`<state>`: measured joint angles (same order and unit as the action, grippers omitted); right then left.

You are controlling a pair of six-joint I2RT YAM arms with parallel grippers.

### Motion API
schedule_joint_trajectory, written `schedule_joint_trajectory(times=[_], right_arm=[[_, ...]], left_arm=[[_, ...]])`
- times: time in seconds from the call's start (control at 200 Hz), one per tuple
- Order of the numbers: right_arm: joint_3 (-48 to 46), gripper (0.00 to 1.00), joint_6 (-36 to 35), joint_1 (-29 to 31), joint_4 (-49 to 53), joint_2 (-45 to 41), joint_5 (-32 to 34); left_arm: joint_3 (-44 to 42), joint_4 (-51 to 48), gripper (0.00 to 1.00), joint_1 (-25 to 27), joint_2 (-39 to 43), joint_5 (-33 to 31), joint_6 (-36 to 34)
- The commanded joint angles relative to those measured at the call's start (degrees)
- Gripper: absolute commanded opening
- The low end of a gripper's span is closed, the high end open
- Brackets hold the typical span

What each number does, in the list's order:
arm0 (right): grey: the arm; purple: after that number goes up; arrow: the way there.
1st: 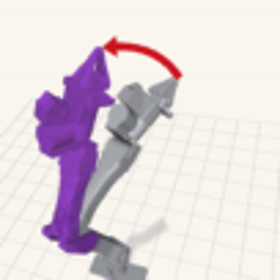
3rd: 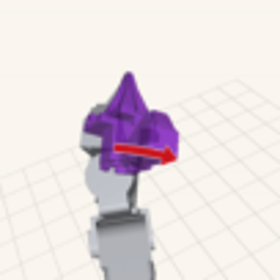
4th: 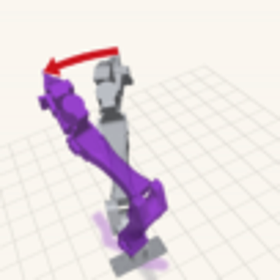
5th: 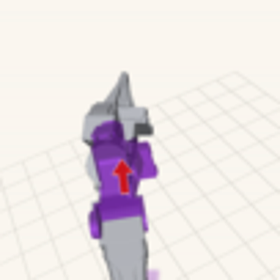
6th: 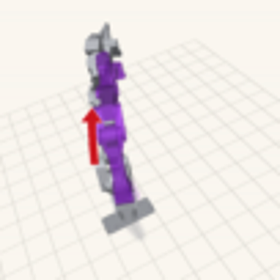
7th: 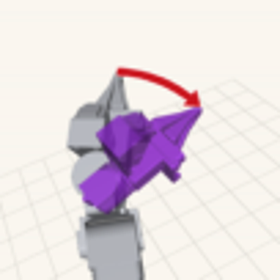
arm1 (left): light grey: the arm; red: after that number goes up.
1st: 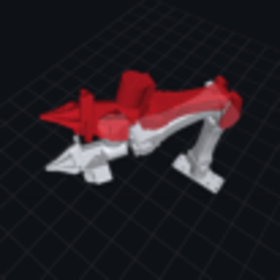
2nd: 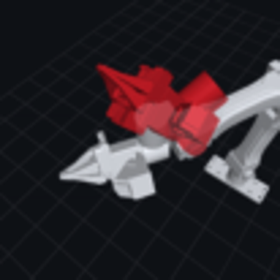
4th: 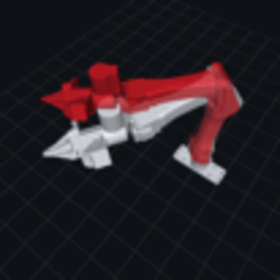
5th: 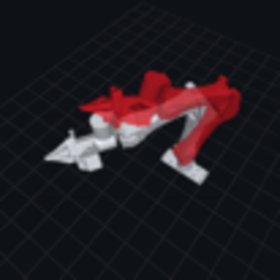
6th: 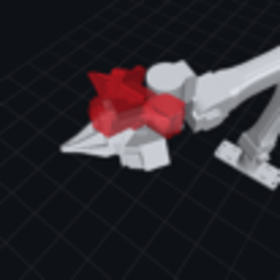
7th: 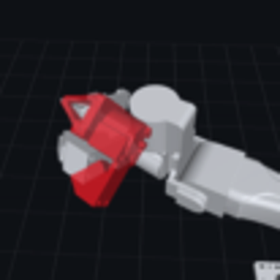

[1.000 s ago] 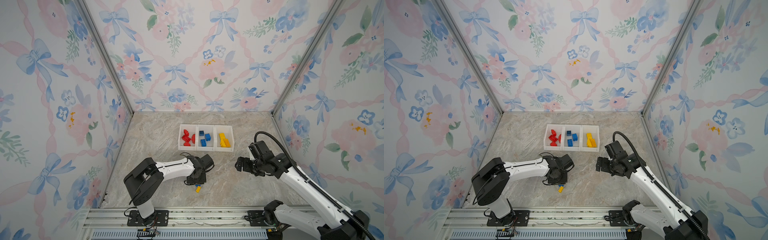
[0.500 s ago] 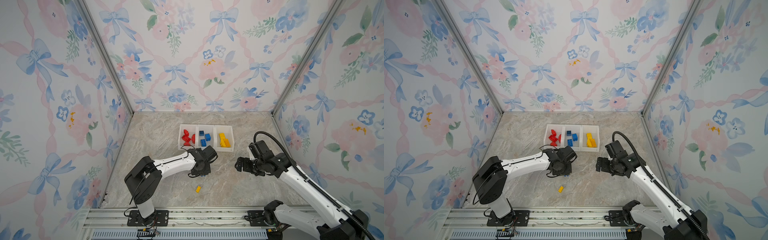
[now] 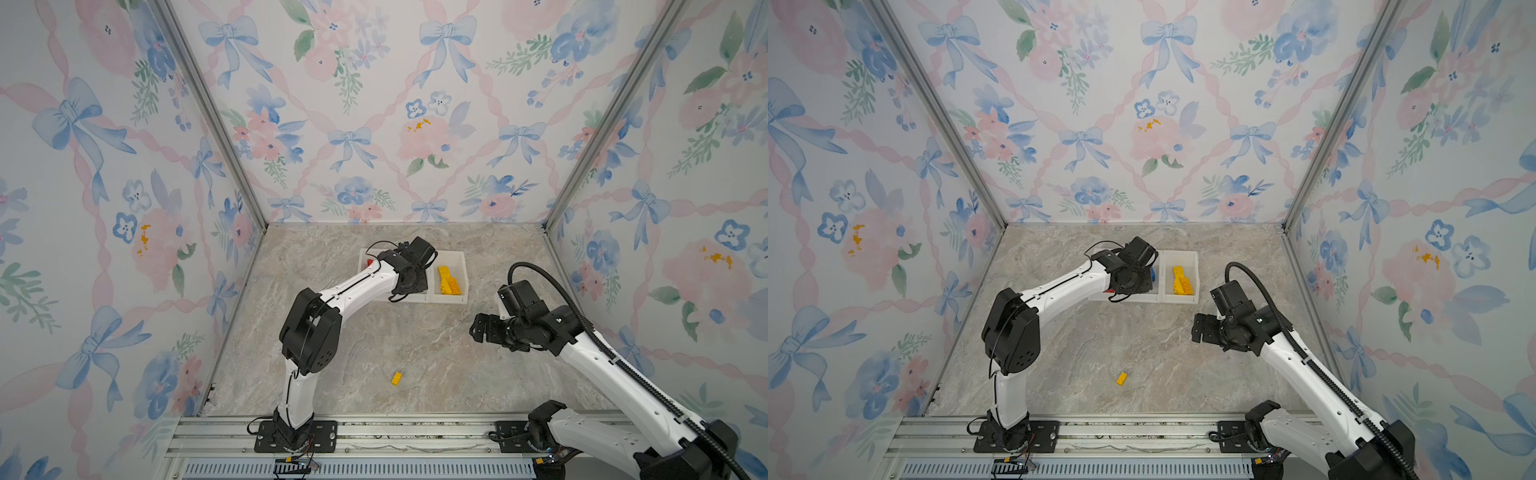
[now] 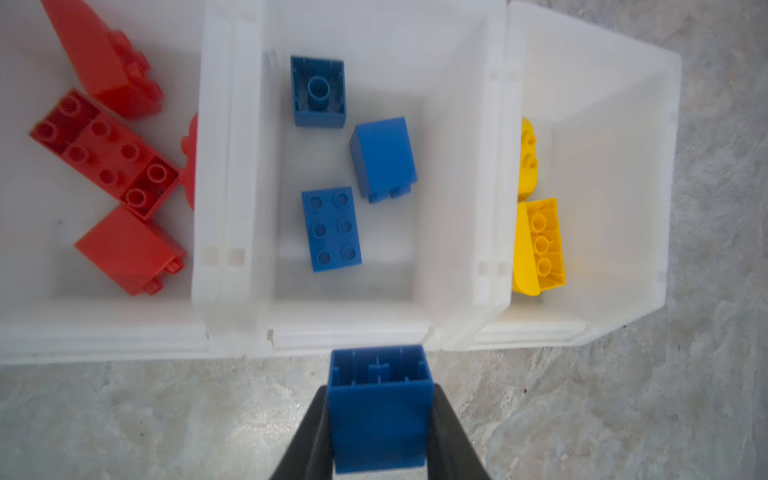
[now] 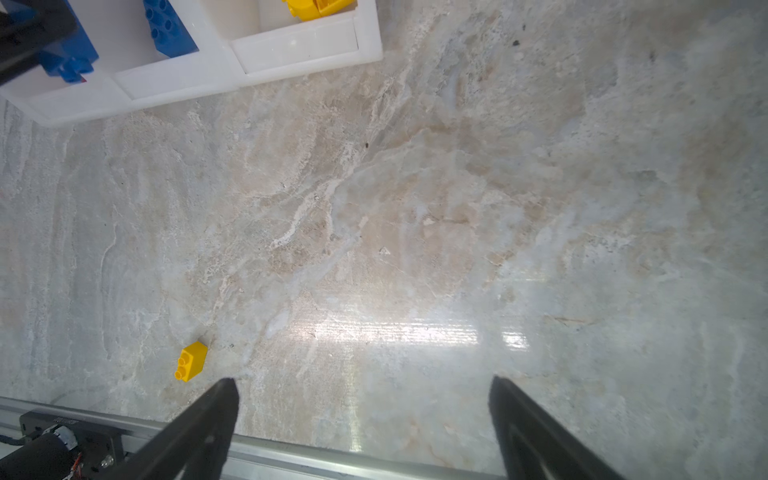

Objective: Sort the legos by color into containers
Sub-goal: 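Lift the blue brick and carry it over the blue compartment with the left gripper, then open the left gripper to drop the blue brick into the compartment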

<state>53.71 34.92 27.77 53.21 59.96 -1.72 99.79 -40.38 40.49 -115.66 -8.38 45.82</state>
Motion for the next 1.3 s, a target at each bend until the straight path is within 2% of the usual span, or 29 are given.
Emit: schedule_joint_trajectory(times=[0.0, 0.315, 0.41, 0.57, 0.68, 0.955, 1.29], right_arm=[[1.9, 0.97, 0.5, -0.6, 1.6, 0.2, 1.0], [3.1, 0.97, 2.9, -0.7, 2.4, 0.5, 2.0], [3.2, 0.97, 3.1, -0.6, 2.5, 0.8, 2.0], [3.6, 0.97, 3.1, -0.7, 2.3, 1.5, 1.9], [3.7, 0.97, 3.2, -0.6, 2.0, 1.8, 1.9], [3.8, 0.97, 3.6, -0.6, 1.7, 1.8, 1.9], [3.4, 0.97, 2.6, -0.6, 2.6, 0.9, 1.8]], left_arm=[[5.3, -1.1, 0.23, -0.7, -4.1, -1.3, -4.8], [11.2, -1.1, 0.25, -3.5, -11.4, -2.4, -7.4], [11.3, -1.0, 0.32, -3.8, -12.2, -2.2, -7.9], [11.7, -1.0, 0.54, -3.9, -12.8, -1.4, -8.5], [11.6, -1.1, 0.61, -3.9, -12.5, -1.4, -8.6], [8.8, -1.1, 0.63, -3.4, -8.4, -1.0, -8.7], [-0.8, -1.0, 0.63, 0.5, 0.6, -2.2, -9.2]])
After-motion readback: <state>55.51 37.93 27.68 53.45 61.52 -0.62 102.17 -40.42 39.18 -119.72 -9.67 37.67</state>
